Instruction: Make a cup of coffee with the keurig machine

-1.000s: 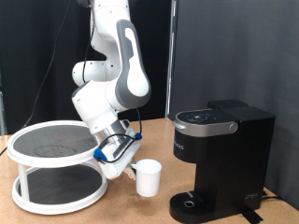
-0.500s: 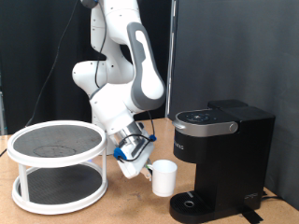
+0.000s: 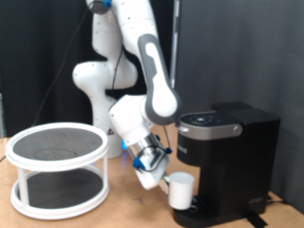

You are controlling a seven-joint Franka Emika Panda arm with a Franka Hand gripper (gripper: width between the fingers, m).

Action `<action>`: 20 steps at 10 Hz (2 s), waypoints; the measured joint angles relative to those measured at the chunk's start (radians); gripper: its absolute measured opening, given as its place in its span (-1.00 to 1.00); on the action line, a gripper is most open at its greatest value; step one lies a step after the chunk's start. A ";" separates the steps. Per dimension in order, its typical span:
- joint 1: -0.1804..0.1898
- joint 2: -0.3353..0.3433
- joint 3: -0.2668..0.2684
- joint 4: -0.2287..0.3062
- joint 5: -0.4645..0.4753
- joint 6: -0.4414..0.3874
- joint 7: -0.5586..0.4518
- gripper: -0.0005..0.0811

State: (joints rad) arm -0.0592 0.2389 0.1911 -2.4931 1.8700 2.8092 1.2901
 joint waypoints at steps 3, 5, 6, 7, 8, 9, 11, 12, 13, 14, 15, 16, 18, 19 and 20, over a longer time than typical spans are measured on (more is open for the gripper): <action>0.004 0.000 0.011 0.000 0.071 -0.019 -0.073 -0.98; 0.004 0.000 0.016 0.000 0.091 -0.020 -0.082 -0.98; 0.004 0.000 0.016 0.000 0.094 -0.020 -0.082 -0.98; 0.004 0.001 0.016 0.000 0.096 -0.020 -0.078 -0.98; 0.004 0.001 0.016 0.001 0.096 -0.020 -0.067 -0.98; 0.003 0.002 0.016 0.002 0.096 -0.020 -0.052 -0.98; 0.001 0.008 0.016 0.009 0.096 -0.019 -0.001 -0.98; -0.001 0.014 0.016 0.017 0.091 -0.019 0.031 -0.98; -0.005 0.018 0.015 0.024 0.075 -0.018 0.065 -0.98; -0.010 0.022 0.014 0.029 0.060 -0.018 0.086 -0.98; -0.012 0.027 0.013 0.035 0.053 -0.018 0.093 -0.98; -0.013 0.030 0.011 0.038 0.049 -0.018 0.096 -0.98; -0.014 0.031 0.011 0.039 0.046 -0.018 0.096 -0.75; -0.014 0.031 0.011 0.039 0.045 -0.018 0.096 -0.75; -0.014 0.031 0.011 0.039 0.045 -0.018 0.096 -0.30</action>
State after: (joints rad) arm -0.0732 0.2698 0.2021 -2.4541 1.9153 2.7915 1.3861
